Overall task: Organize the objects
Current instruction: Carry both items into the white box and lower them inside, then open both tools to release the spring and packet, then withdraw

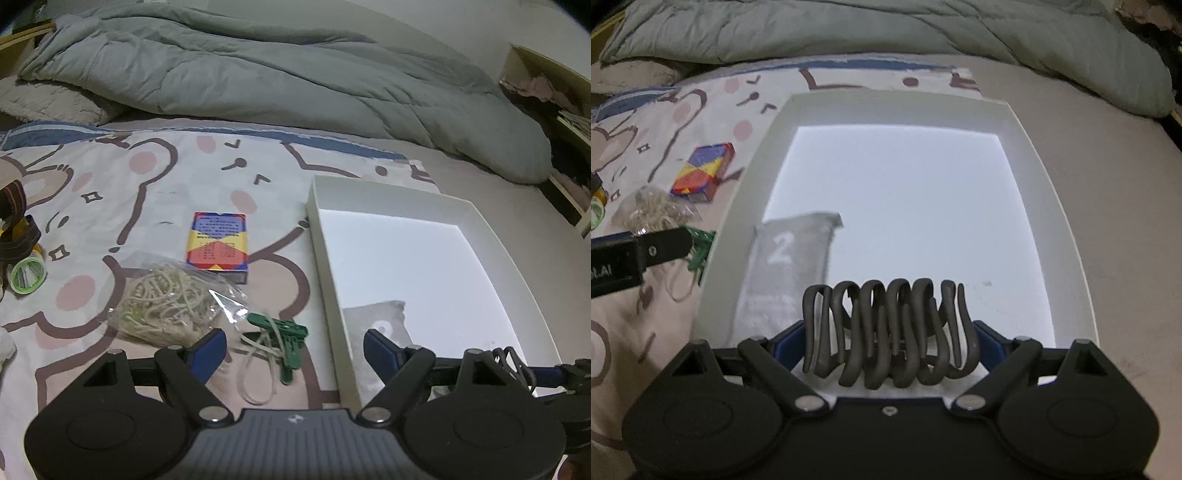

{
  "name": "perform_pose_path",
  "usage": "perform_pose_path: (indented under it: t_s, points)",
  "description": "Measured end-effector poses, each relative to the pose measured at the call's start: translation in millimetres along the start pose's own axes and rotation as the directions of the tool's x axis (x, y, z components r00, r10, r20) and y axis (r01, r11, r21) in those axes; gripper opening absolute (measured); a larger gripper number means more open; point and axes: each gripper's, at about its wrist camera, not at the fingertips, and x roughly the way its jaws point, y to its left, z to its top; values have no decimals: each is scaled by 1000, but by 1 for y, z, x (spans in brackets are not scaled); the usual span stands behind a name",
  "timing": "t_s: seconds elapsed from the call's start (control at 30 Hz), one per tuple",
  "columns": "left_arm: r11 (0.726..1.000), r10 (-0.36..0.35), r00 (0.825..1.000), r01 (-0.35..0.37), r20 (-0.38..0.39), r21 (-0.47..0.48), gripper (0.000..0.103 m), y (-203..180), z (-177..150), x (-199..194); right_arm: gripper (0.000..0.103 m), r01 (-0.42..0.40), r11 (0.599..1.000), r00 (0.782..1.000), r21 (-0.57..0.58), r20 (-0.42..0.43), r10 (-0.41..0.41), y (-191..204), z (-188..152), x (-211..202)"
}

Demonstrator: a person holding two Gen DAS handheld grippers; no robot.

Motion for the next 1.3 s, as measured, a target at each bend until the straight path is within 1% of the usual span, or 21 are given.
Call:
perform_pose_path:
  t_s: [0.13, 0.23, 0.27, 0.37, 0.43, 0.6, 0.8, 1.0, 1.3]
  points:
    - [999, -7, 1000, 8, -18, 33, 82, -10, -2, 0, 94, -11, 1000, 999, 21, -42, 12, -6, -5, 3]
    - [998, -11, 1000, 12, -23, 54, 82, -14, -2, -2, 101, -3, 1000, 999, 31, -32, 4, -8, -6, -2]
    - [998, -12, 1000, 14, -23, 60, 82, -15, -3, -3, 103, -13, 999, 1000, 39, -20, 13, -10, -7, -5]
    - [997, -19, 1000, 21, -24, 74, 82, -18, -3, -6, 103, -36, 997, 999, 73, -14, 37, -15, -8, -10]
    - [996, -21, 999, 23, -25, 81, 82, -19, -3, -8, 103, -38, 995, 999, 87, -11, 39, -18, -8, -13]
    - [995, -21, 999, 23, -25, 101, 84, -18, 0, -15, 103, -6, 990, 1000, 141, 22, 3, -31, -10, -31]
    - [991, -18, 1000, 19, -15, 132, 87, -15, 7, -29, 103, -25, 980, 996, 199, 90, 7, -41, -14, -60]
    - [987, -25, 1000, 24, 7, 158, 93, -15, 14, -51, 103, -54, 969, 984, 243, 180, 9, -42, -21, -96]
    - [979, -34, 999, 33, 5, 203, 100, -14, 16, -85, 103, -54, 960, 971, 273, 238, -13, -39, -31, -130]
